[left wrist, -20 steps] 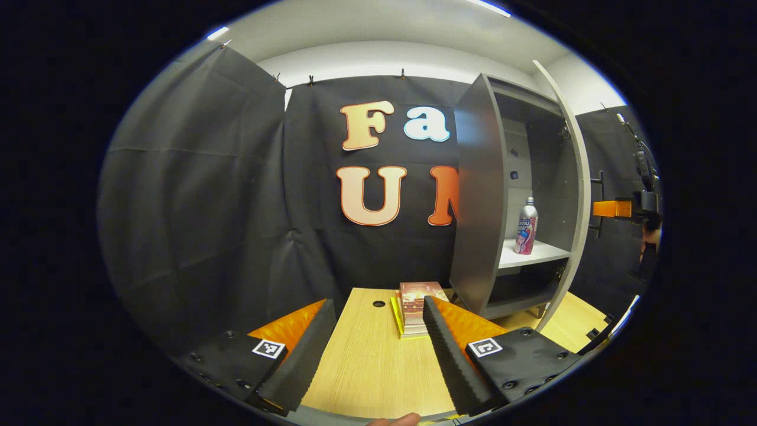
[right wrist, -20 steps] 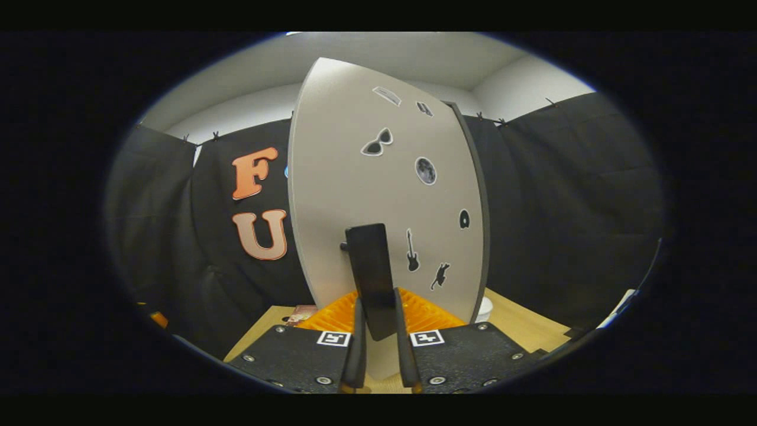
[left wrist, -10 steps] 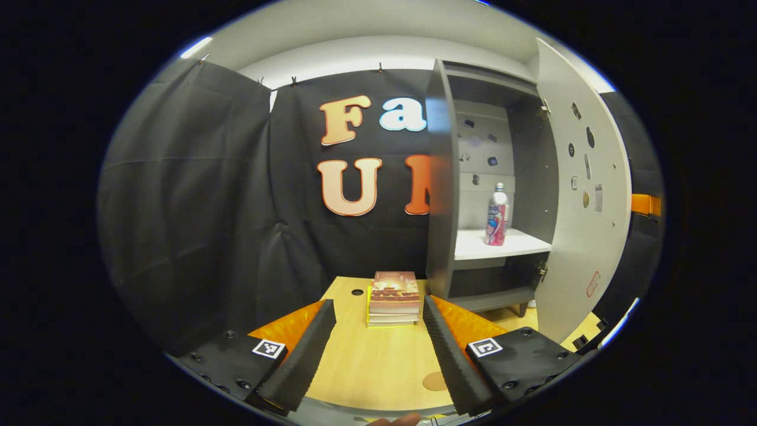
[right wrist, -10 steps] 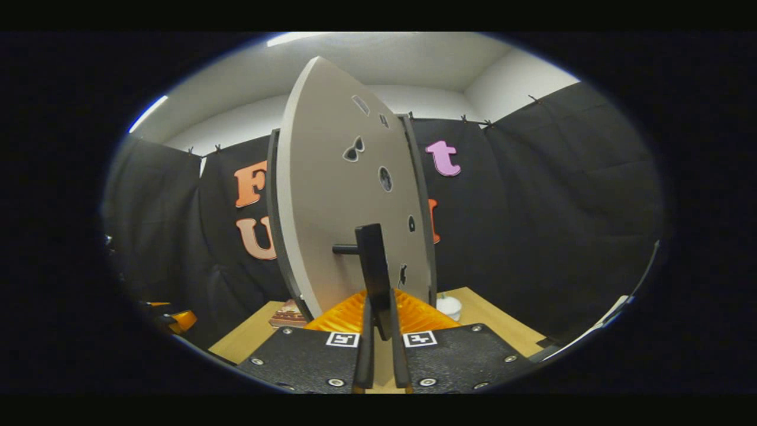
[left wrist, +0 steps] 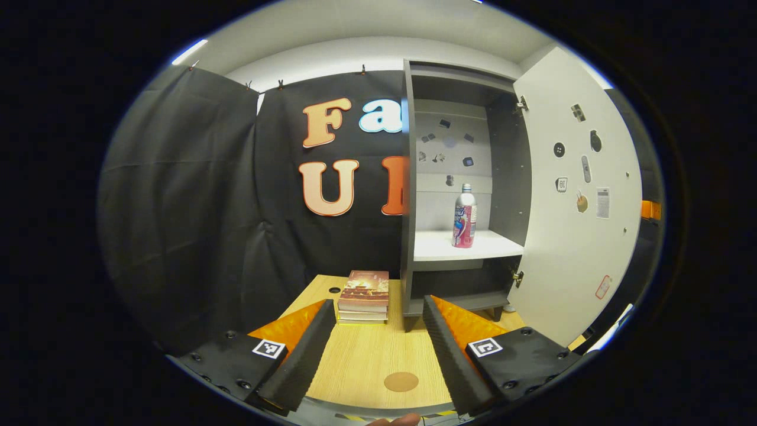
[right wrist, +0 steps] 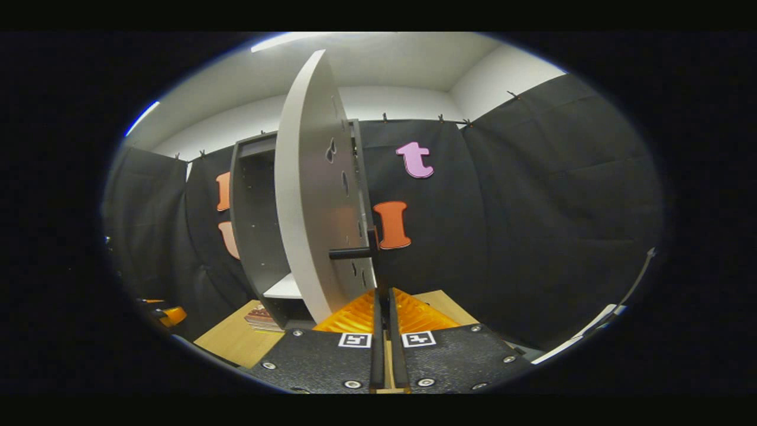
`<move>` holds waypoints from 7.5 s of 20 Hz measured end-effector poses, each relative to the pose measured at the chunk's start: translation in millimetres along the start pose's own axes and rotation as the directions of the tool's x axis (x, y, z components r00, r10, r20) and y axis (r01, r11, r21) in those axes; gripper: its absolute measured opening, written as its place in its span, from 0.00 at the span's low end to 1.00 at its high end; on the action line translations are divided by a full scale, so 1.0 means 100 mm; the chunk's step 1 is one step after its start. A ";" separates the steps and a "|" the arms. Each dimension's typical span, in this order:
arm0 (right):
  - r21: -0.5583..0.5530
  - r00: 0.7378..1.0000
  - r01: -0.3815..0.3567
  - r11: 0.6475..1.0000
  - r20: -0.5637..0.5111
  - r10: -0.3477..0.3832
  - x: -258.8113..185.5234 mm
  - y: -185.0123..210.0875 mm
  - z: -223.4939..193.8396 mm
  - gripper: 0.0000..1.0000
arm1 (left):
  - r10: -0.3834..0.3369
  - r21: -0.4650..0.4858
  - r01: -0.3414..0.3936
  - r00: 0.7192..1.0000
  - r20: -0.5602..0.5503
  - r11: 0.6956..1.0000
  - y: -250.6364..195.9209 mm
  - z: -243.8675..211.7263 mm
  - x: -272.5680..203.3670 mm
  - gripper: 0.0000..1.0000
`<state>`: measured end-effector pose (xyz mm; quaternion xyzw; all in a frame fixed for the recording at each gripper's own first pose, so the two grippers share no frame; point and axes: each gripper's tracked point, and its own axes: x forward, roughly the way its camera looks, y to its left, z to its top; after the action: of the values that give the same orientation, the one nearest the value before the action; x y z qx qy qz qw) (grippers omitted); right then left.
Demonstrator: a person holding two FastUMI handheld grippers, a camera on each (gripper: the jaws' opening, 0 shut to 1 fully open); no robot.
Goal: Open the cabinet door with the right hand, grasp the bottle in the cabinet with the left hand and place it on the coaster, then close the cabinet door with the right hand.
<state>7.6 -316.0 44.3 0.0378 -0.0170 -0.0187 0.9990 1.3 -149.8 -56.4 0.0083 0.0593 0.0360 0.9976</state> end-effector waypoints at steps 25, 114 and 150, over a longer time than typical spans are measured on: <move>-0.035 0.985 -0.063 0.997 0.158 0.067 -1.16 0.93 0.41 0.17 | -0.262 0.036 0.260 0.961 0.082 0.965 -1.59 0.53 1.59 0.96; 0.222 0.733 -0.199 0.955 -0.613 0.295 -0.77 1.72 -2.47 0.66 | -0.015 0.119 0.040 0.978 -0.208 0.992 -0.62 -2.73 1.19 0.95; 0.054 0.986 -0.127 0.990 -0.099 0.131 -0.25 -0.31 -0.19 0.70 | -0.082 0.133 0.063 0.987 0.140 0.989 -0.52 0.10 0.07 0.96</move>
<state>-18.1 -344.0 22.6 0.0615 0.0315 0.0484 0.9964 12.8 -201.5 -48.1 0.0725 -0.0110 -0.0049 0.9973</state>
